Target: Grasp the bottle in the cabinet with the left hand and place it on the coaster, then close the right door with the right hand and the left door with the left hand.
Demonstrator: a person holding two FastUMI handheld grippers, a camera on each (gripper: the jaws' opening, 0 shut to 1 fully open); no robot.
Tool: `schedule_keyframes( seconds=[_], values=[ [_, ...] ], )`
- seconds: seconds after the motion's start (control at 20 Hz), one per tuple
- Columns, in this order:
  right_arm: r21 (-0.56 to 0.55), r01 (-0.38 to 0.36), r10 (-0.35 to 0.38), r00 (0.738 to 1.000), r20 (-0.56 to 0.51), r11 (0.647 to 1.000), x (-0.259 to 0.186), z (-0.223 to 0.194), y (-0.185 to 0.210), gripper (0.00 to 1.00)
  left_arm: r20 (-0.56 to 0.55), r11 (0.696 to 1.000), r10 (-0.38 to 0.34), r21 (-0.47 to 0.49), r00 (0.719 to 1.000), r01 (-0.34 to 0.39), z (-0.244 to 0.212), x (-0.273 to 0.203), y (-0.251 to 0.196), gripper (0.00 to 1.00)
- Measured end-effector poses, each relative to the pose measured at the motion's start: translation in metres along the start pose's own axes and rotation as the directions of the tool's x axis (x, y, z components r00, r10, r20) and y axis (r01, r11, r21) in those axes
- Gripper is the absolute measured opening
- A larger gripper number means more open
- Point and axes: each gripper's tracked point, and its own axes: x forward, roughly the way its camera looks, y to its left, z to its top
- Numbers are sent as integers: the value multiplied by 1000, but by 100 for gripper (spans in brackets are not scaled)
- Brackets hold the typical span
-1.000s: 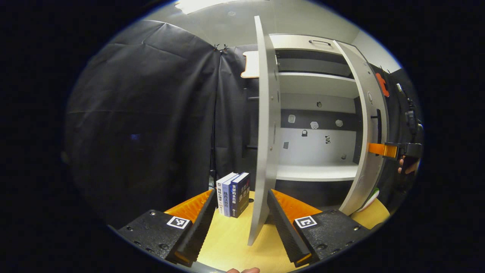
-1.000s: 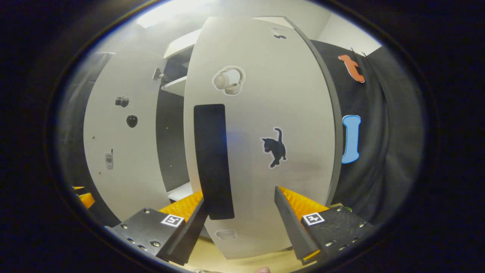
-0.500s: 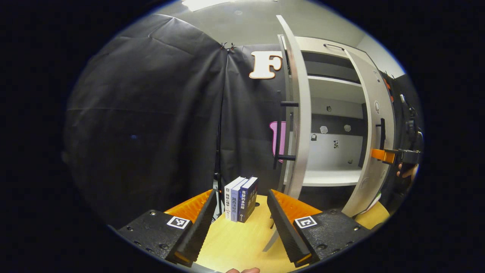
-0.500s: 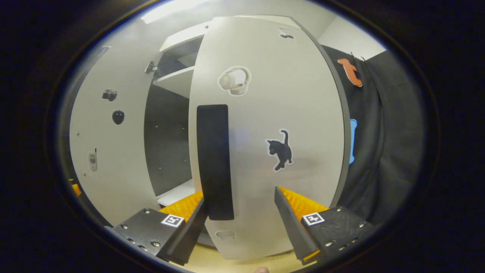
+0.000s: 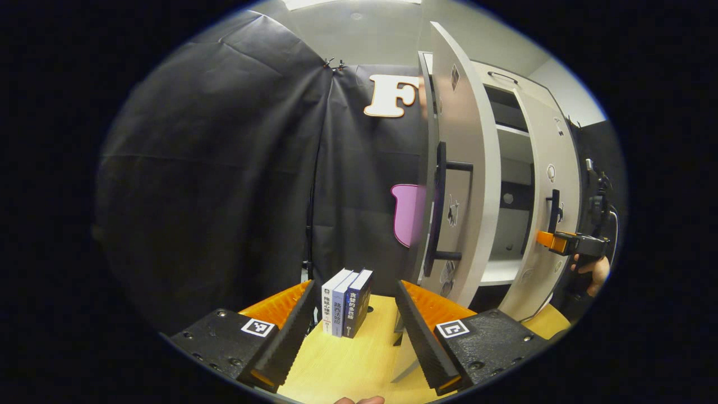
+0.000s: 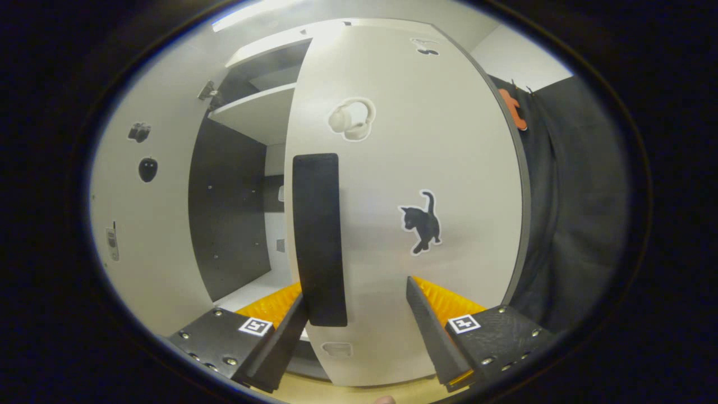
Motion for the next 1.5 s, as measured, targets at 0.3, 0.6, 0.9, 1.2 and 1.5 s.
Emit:
schedule_keyframes(
  seconds=[0.3, 0.6, 0.9, 1.2, 1.5],
  values=[
    [-7, 38, -38, 999, 3, 999, 11, -4, 2, 97, 9, 997, -83, -3, 996, 83, 14, 11, -11, 89],
    [-10, 74, -74, 997, 16, 997, 15, -5, 1, 98, 22, 990, -139, -9, 990, 139, 27, 3, -21, 89],
    [-4, 72, -72, 997, 15, 997, 15, -5, 1, 98, 25, 982, -191, 11, 981, 191, 34, 3, -36, 89],
    [35, 34, -34, 999, -18, 999, 7, -10, 1, 98, 6, 971, -230, 66, 973, 229, 27, 14, -51, 89],
    [-21, 15, -16, 999, -42, 1000, -25, -20, -5, 97, 8, 966, -251, 64, 968, 250, 28, 15, -55, 89]
  ],
)
